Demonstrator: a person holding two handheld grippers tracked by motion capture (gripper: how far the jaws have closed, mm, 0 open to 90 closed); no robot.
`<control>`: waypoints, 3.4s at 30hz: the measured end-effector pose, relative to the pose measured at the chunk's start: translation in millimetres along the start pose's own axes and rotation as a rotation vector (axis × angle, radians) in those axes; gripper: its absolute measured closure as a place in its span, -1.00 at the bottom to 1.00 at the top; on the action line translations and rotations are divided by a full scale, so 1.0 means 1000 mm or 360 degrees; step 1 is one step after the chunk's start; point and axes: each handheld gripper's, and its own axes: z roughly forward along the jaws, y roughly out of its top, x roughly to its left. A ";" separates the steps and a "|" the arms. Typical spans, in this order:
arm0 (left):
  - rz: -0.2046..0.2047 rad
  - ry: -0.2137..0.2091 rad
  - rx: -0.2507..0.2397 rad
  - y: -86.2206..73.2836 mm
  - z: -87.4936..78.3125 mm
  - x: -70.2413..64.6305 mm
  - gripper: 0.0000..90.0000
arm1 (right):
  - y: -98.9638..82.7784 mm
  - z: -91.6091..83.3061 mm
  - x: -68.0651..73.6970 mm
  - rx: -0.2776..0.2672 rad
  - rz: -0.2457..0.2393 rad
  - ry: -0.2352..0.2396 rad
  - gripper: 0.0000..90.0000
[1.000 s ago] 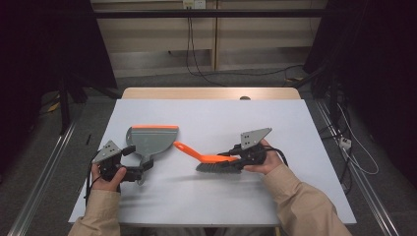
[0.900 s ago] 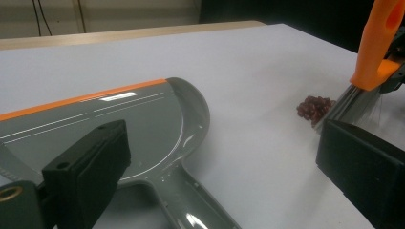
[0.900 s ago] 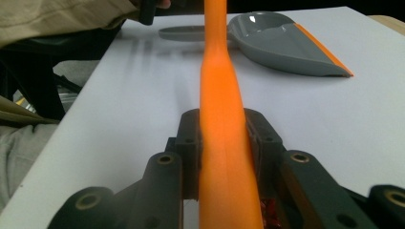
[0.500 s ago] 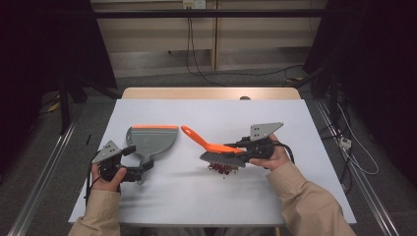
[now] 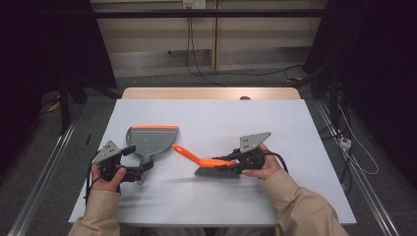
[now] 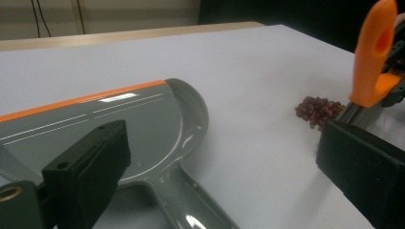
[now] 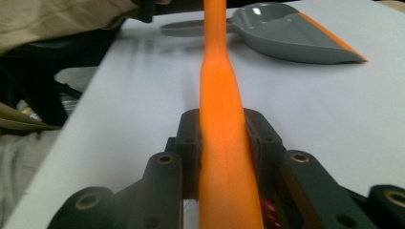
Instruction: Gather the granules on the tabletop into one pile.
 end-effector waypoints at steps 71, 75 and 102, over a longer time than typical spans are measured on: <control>-0.0073 0.0163 0.0302 -0.005 0.007 -0.006 -0.89 | -0.003 -0.041 0.023 0.0054 0.0508 -0.1448 0.43; -0.0091 0.0186 0.0356 -0.007 0.008 -0.005 -0.88 | 0.010 -0.040 0.013 0.0120 0.0545 -0.1439 0.42; -0.0170 0.0289 0.0502 -0.015 0.008 0.003 -0.86 | 0.005 -0.034 0.003 0.0203 0.0675 -0.1413 0.57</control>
